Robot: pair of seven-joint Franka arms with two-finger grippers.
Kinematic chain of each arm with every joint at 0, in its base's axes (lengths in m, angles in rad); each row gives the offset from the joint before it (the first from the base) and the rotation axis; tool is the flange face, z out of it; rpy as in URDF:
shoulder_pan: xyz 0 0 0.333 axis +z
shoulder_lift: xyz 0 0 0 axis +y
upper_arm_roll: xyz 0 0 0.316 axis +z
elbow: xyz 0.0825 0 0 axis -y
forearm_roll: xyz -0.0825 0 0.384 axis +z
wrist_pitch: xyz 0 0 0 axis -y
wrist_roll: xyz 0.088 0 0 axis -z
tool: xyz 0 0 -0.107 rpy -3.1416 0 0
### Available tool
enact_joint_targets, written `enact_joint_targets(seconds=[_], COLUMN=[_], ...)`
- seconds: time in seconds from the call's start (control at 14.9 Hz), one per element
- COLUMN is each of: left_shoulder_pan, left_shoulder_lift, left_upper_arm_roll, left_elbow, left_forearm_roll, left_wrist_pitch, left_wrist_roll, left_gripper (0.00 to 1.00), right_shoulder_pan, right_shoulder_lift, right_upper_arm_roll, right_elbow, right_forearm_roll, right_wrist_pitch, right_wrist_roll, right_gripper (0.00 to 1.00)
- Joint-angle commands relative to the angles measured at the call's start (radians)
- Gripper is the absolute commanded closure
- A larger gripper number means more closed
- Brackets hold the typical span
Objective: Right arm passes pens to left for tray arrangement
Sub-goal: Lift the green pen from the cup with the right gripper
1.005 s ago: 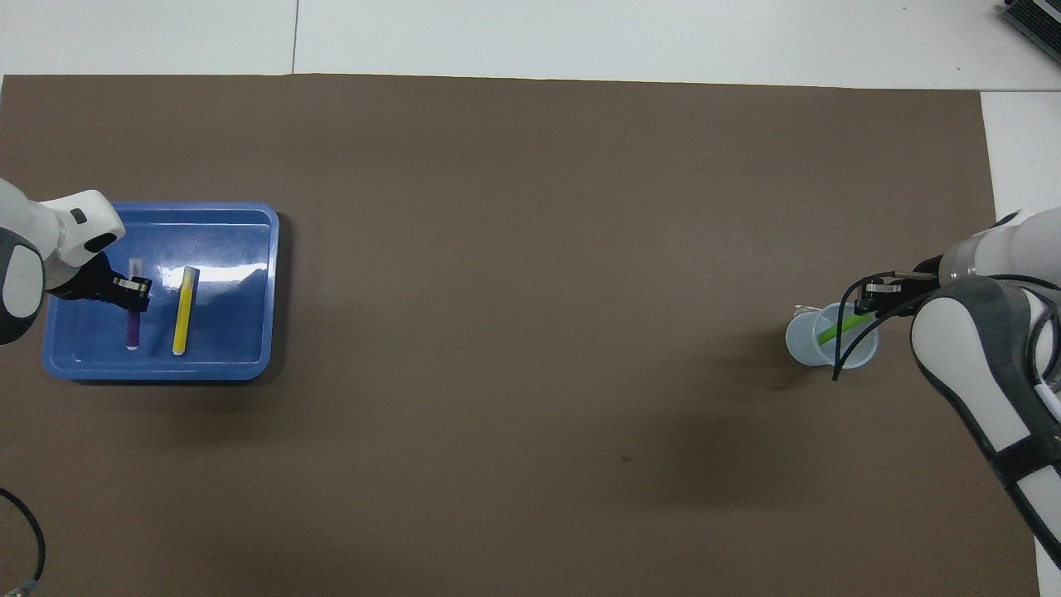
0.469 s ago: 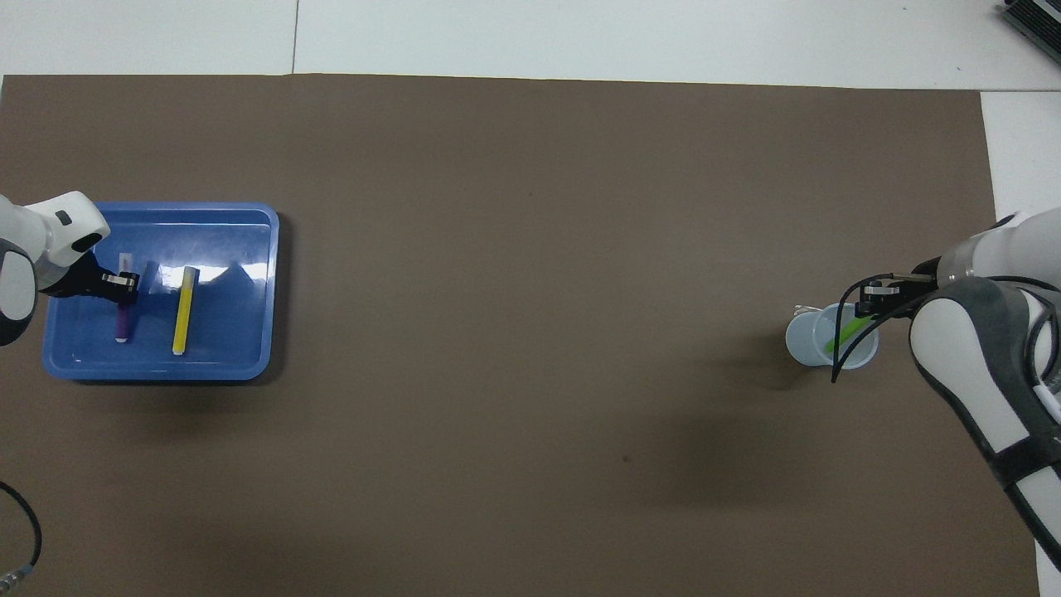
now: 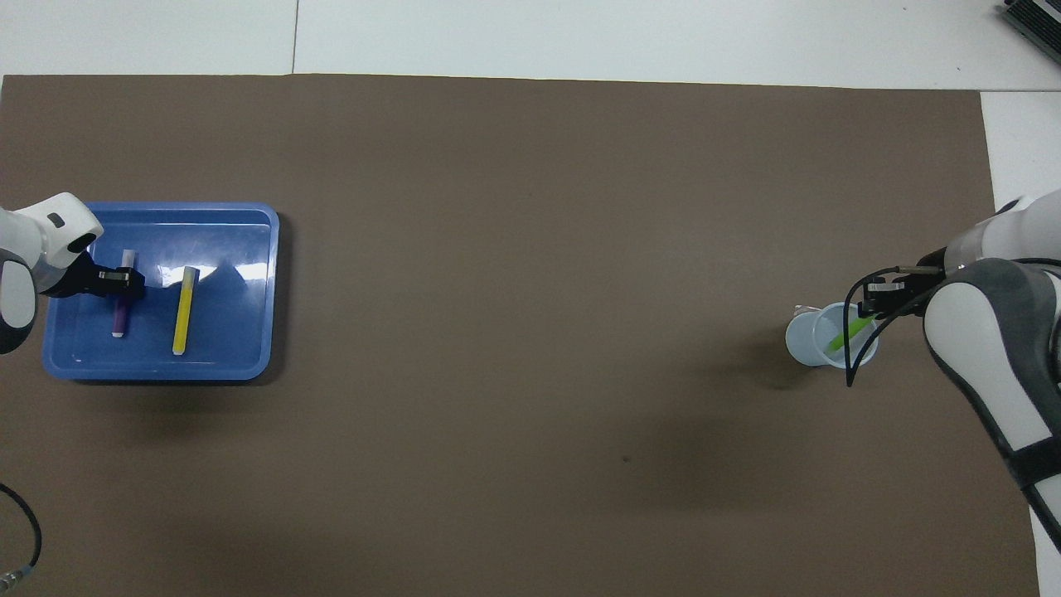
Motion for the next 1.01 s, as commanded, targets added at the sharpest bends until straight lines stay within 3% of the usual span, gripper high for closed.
enact_joint_targets(seconds=[0.0,0.2,0.27,0.47,0.8,0.94], left_shoulder_pan=[0.003,-0.011,-0.022,-0.045,-0.05,-0.05], left_shoulder_lift=[-0.003,-0.006,-0.009,-0.015,-0.068,-0.095], left_upper_arm_roll=[-0.009,-0.013,-0.013,-0.023,-0.081,-0.104], left_elbow=[0.039,0.149,0.181,0.266,0.314,0.312], left_forearm_roll=[-0.091,-0.195,-0.211,-0.219,-0.356,-0.435], left_wrist_pitch=[-0.09,-0.266,-0.315,-0.456,-0.575,-0.601], left_wrist_roll=[-0.012,-0.053,-0.082,-0.178,-0.405,-0.545], left_gripper=[0.06,0.05,0.0,0.0,0.0,0.0], right_shoulder_pan=[0.047,0.096,0.112,0.123,0.248,0.297], right_shoulder_lift=[-0.029,-0.04,-0.042,-0.069,-0.12,-0.123], right_upper_arm_roll=[0.004,0.004,0.004,0.012,0.063,0.064], right_elbow=[0.076,0.164,0.165,0.164,0.165,0.165], right_forearm_roll=[-0.025,-0.025,-0.033,-0.021,0.111,0.172], right_wrist_pitch=[-0.079,-0.175,-0.18,-0.188,-0.171,-0.087], right_wrist_roll=[-0.019,-0.011,-0.013,-0.002,0.295,0.419], right_gripper=[1.0,1.0,1.0,1.0,1.0,1.0])
